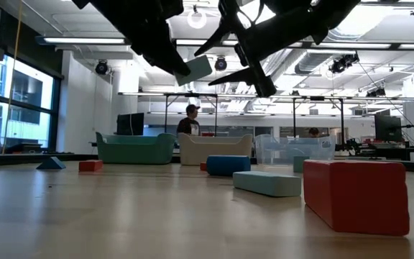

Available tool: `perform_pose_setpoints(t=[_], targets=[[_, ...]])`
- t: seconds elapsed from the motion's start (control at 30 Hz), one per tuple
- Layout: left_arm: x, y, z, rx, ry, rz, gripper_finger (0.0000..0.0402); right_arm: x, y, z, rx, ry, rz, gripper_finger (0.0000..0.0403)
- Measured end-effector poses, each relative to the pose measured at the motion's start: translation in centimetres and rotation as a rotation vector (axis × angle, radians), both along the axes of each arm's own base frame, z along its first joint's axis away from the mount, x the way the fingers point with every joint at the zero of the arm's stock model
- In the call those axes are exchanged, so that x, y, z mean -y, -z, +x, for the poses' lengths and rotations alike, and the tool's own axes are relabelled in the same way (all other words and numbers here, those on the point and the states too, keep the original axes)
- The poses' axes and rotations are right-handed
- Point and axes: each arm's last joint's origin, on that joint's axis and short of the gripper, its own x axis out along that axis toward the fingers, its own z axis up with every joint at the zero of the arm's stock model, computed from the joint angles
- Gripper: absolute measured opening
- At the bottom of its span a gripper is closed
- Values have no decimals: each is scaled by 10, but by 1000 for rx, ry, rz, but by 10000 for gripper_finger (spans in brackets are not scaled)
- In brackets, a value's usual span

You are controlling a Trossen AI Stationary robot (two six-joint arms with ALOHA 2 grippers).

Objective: Sort & place blocks by color
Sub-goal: Put the light blue block into the transparent bin

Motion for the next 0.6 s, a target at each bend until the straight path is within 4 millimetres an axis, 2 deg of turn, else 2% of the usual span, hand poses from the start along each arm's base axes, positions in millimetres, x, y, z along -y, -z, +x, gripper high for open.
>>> perform_pose_setpoints(t=[0.3,0.4,0.6], targets=[[0,-3,2,39,-21,-5,28,0,0,0,-1,12,15,244],[-1,-3,2,40,-29,-4,28,0,0,0,0,13,15,217],[-1,-3,2,42,-30,-3,28,0,-1,1,15,14,1,129]])
